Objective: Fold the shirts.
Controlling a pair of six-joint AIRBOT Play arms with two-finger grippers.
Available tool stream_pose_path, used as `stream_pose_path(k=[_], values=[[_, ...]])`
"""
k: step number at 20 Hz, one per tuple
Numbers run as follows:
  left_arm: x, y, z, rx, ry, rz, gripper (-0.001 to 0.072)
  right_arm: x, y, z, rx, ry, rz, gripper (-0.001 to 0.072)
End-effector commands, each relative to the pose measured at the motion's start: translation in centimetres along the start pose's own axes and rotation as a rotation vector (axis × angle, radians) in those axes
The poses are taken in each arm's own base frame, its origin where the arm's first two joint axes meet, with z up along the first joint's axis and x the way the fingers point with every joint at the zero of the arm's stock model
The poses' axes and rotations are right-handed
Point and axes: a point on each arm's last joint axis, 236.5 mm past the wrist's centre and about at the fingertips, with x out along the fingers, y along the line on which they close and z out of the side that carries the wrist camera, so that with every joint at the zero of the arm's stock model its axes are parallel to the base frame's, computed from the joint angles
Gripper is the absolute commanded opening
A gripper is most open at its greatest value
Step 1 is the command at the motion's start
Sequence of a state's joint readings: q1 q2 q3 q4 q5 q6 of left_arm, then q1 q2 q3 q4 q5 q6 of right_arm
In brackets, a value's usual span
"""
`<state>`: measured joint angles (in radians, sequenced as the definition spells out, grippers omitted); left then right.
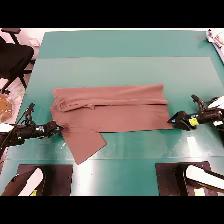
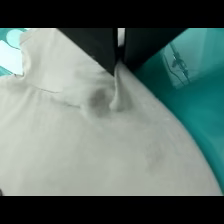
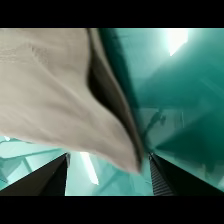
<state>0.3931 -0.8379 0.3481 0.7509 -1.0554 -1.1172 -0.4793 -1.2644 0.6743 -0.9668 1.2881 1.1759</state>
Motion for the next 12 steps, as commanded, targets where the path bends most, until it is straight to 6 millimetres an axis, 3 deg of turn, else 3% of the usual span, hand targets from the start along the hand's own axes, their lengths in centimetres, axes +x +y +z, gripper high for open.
stream_pose_path(k=[1, 2, 3, 4, 5, 6, 7, 10, 12], values=[[0.0, -0.2, -0.3, 0.002, 0.013, -0.007, 0.0027, 1.7, 0.6, 0.8, -0.023, -0.003, -0.001, 0.0589], [0.0, -0.2, -0.3, 0.002, 0.013, -0.007, 0.0027, 1.8, 0.9, 0.7, -0.03, 0.001, 0.0, 0.0577], [0.0, -0.2, -0.3, 0.002, 0.013, -0.008, 0.0027, 2.0, 1.1, 0.6, -0.041, 0.009, -0.002, 0.0499], [0.0, -0.2, -0.3, 0.001, 0.013, -0.008, 0.0027, 2.2, 1.3, 0.5, -0.048, 0.014, -0.003, 0.0465], [0.0, -0.3, -0.4, 0.001, 0.016, -0.011, 0.0027, 2.3, 1.4, 0.4, -0.054, 0.019, -0.003, 0.036], [0.0, -0.4, -0.5, 0.0, 0.022, -0.015, 0.0027, 2.3, 1.6, 0.3, -0.058, 0.022, -0.003, 0.0091], [0.0, -0.5, -0.7, 0.0, 0.03, -0.02, 0.0027, 2.3, 1.6, 0.3, -0.058, 0.021, -0.002, 0.0016], [-0.6, -2.2, -0.7, 0.05, 0.051, -0.073, 0.0026, 1.5, 3.3, 0.6, -0.072, -0.015, 0.041, 0.0016], [-1.8, -4.0, -0.8, 0.132, 0.088, -0.118, 0.0025, 0.0, 5.2, 0.5, -0.126, -0.062, 0.074, 0.0016]])
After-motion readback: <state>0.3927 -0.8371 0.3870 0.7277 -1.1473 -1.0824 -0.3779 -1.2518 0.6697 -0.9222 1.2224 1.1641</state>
